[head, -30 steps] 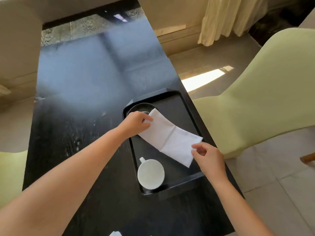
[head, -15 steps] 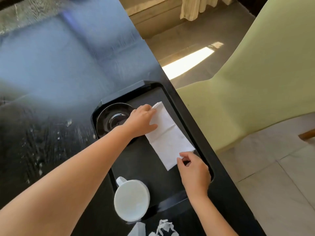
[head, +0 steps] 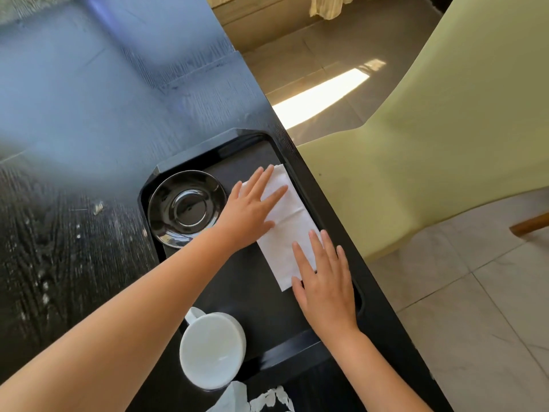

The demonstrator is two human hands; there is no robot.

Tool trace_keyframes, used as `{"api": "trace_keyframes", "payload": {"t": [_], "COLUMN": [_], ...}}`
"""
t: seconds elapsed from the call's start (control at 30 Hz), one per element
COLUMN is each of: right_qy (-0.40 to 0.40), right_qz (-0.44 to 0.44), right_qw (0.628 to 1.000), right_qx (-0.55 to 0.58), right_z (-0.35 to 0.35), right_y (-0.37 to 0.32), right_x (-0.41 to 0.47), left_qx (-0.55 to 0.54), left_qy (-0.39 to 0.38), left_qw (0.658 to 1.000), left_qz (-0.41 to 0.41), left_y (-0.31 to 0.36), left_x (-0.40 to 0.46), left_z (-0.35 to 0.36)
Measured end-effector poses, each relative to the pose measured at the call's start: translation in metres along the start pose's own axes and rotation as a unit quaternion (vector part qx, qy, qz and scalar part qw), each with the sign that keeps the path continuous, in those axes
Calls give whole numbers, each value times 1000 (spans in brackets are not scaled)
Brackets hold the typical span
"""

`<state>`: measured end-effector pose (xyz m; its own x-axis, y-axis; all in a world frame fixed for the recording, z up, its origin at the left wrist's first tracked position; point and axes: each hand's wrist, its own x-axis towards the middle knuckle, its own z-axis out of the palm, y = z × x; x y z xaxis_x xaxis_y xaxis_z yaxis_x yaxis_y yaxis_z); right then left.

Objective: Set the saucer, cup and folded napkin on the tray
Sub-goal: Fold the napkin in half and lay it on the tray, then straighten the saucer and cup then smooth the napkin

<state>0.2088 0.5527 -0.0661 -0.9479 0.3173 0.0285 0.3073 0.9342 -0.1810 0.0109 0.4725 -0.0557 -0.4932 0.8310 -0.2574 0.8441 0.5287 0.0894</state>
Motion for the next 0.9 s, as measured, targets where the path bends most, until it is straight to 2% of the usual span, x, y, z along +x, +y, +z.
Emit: {"api": "trace_keyframes", "payload": {"t": [0.13, 0.43, 0.53, 0.63, 0.7, 0.77, 0.83, 0.9], "right_qy": [-50, -89, -114, -139, -110, -53, -6, 20], "right_qz": [-34, -38, -36, -33, -45, -99, -174, -245], "right_qw": [998, 994, 991, 989, 993, 993, 983, 966], "right_qx": [-21, -51, -61, -46, -17, 23, 60, 78], "right_z": [2, -2, -8, -16, -27, -32, -32, -26], "right_y": [6, 3, 0, -4, -9, -19, -34, -53], "right_x": [2, 7, 10, 17, 28, 43, 64, 86], "left_qx": [-45, -44, -46, -109, -127, -110, -90, -82], "left_qy": [-47, -43, -49, 20, 115, 194, 205, 179], "left_qw": [998, 998, 997, 990, 979, 964, 956, 956], "left_qz": [-8, -12, -39, -86, -113, -147, -190, -218], "left_y": [5, 4, 12, 20, 17, 4, -14, -29], "left_x": [-11, -11, -18, -41, -67, -97, -125, -146], "left_z": [13, 16, 8, -5, -15, -18, -16, -10]}}
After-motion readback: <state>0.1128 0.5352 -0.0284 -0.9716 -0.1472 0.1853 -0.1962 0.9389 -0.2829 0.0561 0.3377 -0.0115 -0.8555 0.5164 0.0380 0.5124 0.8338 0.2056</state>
